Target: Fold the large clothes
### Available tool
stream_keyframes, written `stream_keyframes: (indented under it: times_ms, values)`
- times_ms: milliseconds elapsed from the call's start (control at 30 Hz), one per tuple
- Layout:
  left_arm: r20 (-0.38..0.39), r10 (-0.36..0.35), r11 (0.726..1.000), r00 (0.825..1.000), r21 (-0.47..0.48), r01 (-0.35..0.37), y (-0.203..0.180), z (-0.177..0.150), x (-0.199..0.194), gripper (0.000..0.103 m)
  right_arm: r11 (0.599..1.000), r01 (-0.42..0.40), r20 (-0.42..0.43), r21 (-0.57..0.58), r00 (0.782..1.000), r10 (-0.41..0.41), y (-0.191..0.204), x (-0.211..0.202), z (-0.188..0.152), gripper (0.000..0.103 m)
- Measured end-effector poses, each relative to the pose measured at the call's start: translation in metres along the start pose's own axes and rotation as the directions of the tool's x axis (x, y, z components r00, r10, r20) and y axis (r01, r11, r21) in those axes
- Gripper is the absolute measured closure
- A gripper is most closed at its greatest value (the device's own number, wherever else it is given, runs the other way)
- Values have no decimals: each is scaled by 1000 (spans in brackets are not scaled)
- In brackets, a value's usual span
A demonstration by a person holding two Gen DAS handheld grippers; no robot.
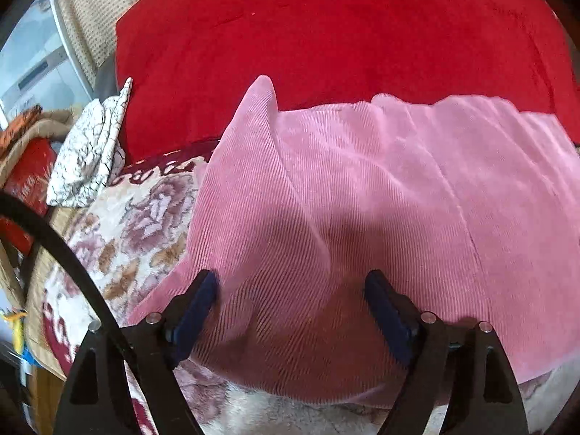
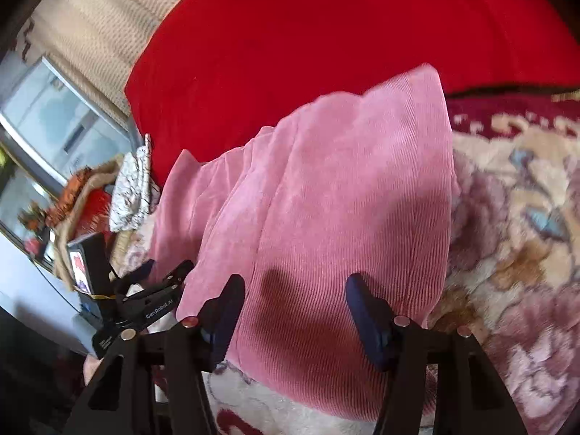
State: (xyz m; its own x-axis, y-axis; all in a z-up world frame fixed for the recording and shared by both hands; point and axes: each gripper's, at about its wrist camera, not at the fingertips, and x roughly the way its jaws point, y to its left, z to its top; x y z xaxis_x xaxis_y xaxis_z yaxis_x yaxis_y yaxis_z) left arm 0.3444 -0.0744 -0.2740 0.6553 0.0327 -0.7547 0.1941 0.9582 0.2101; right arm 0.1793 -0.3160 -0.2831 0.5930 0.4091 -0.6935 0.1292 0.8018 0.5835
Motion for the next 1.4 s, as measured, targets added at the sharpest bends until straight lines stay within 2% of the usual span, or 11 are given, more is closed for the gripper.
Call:
stream_keyframes:
  times_ms: [167, 233, 333, 733, 833, 933, 1000, 1033, 1133, 1267, 1400]
  values:
    - [41, 0, 1000, 999, -1, 0, 5, -6, 7, 15, 1000, 25, 93, -13, 995, -24, 8, -9, 10, 44]
    - [58, -8, 1000, 998, 0, 8, 7, -8, 10, 13, 999, 46, 88, 3, 995, -46, 6, -1, 14, 44]
    - [68, -20, 1000, 997, 3, 20, 5, -8, 0, 11, 994, 105, 16, 30, 994, -106, -6, 29, 17, 44]
    - [63, -45, 999, 997, 30, 43, 7, -5, -7, 8, 985, 169, 51, -32, 985, -167, 9, 37, 17, 42]
    - [104, -17, 998, 994, -60, 24, 32, -2, -23, 8, 987, 158, 51, -33, 986, -156, 4, 34, 16, 42]
    - [128, 9, 977, 992, -212, 18, 70, -4, -32, 8, 992, 122, 66, -10, 990, -122, -1, 25, 16, 43]
    - [78, 37, 972, 996, -233, -18, 80, -8, -21, 8, 994, 111, 95, -15, 990, -109, 2, 20, 17, 44]
    - [-1, 56, 975, 998, -215, -55, 79, -11, -5, 7, 994, 108, 113, -24, 988, -105, 4, 17, 17, 45]
    - [-37, -5, 968, 999, -250, -4, 79, -16, 10, 6, 994, 95, 152, -50, 985, -86, 14, 13, 17, 45]
    - [32, 52, 979, 998, -200, -45, 73, -13, -6, 6, 988, 144, 64, -57, 988, -140, 12, 36, 14, 45]
    - [163, 24, 966, 986, -260, 20, 81, -9, -34, 6, 990, 131, 87, -58, 988, -125, 17, 28, 13, 45]
